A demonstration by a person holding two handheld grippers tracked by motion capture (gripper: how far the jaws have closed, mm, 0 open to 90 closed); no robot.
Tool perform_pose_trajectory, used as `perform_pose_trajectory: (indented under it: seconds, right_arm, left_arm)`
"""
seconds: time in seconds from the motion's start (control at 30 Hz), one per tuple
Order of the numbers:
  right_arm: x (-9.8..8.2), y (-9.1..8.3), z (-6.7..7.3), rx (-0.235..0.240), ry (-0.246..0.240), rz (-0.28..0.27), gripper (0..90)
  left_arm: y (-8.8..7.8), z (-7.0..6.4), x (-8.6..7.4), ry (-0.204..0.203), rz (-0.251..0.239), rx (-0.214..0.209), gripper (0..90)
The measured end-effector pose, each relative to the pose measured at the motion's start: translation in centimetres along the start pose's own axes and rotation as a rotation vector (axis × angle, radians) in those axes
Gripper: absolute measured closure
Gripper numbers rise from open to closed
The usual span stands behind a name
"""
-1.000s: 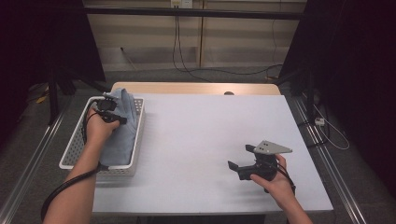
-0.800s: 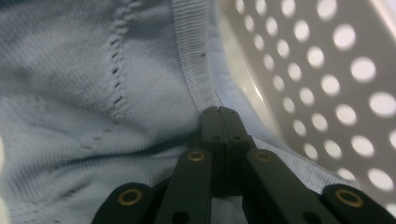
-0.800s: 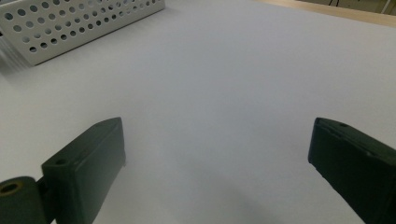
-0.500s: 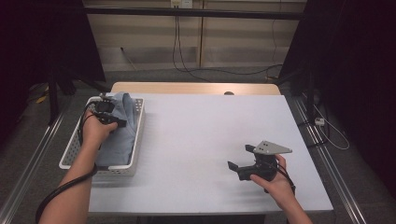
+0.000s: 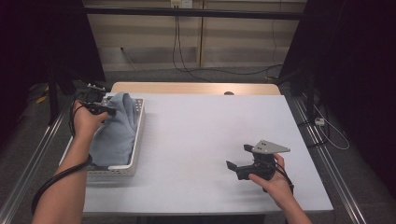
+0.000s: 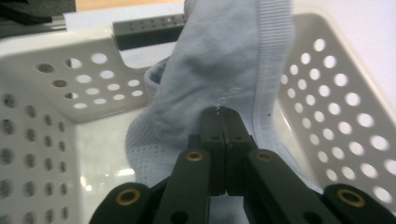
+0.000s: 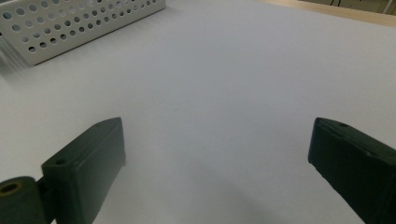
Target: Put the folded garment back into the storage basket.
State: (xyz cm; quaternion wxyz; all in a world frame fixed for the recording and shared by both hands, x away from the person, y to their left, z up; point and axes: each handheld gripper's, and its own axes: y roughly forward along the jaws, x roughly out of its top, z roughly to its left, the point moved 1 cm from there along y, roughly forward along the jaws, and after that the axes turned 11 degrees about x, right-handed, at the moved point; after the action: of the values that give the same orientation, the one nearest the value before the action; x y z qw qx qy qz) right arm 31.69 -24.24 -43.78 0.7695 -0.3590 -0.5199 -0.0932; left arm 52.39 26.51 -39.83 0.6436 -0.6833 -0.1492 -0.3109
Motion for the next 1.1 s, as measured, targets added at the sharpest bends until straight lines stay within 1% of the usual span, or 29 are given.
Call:
perform_pose_trajectory:
  seconds: [0.03,0.07,0.27,0.37,0.4,0.43,0.5,0.53,0.63,0.73,0.8,0.87,0.9,0.97,1.1]
  right_arm:
    - [0.0,0.0,0.0,0.001,0.001,0.001,3.9]
    - [0.0,0.0,0.0,0.001,0.001,0.001,3.9]
    - [-0.1,0.1,-0.1,0.001,0.003,0.002,3.9]
    - [-0.1,0.0,-0.1,0.001,0.007,0.001,3.9]
    - [-0.1,0.0,-0.2,0.0,0.007,0.001,3.9]
    - [-0.1,0.0,-0.2,-0.002,0.006,0.001,3.9]
    - [-0.1,0.0,-0.3,-0.002,0.007,0.001,3.9]
    - [-0.1,0.0,-0.3,-0.002,0.006,0.0,3.9]
    - [-0.1,0.0,-0.3,-0.003,0.009,-0.002,3.9]
    - [0.0,0.0,-0.3,-0.002,0.008,-0.003,3.9]
    - [0.0,-0.1,-0.3,-0.002,0.009,-0.004,3.9]
    - [0.0,-0.1,-0.3,-0.003,0.009,-0.008,3.9]
    - [0.1,-0.1,-0.3,-0.002,0.007,-0.009,3.9]
    - [0.1,-0.2,-0.2,-0.003,0.007,-0.01,3.9]
    - [0.2,-0.2,-0.2,0.0,0.004,-0.011,3.9]
  left_arm:
    - [0.4,-0.1,0.0,0.007,0.006,-0.002,89.8]
    - [0.7,-0.3,-0.1,0.002,0.004,-0.003,89.8]
    - [2.8,-0.9,-0.7,0.0,0.022,-0.002,90.0]
    - [3.5,-1.0,-1.1,-0.003,0.036,-0.006,90.0]
    - [3.7,-1.1,-1.3,-0.013,0.033,-0.006,90.0]
    - [3.9,-1.1,-1.4,-0.014,0.039,-0.006,90.0]
    - [4.1,-1.2,-1.4,-0.005,0.05,-0.006,90.0]
    - [4.1,-1.2,-1.4,0.0,0.053,-0.004,90.0]
    - [3.9,-1.1,-1.3,-0.002,0.046,-0.006,89.1]
    - [3.3,-1.0,-1.2,-0.017,0.047,-0.013,86.4]
    - [2.7,-0.8,-1.0,-0.023,0.048,-0.01,83.3]
    - [2.0,-0.5,-0.8,-0.027,0.055,-0.017,81.3]
    - [1.7,-0.4,-0.7,-0.039,0.049,-0.02,79.6]
    - [1.0,-0.2,-0.5,-0.035,0.046,-0.017,76.6]
    - [-0.4,0.2,-0.2,-0.046,0.037,-0.019,69.7]
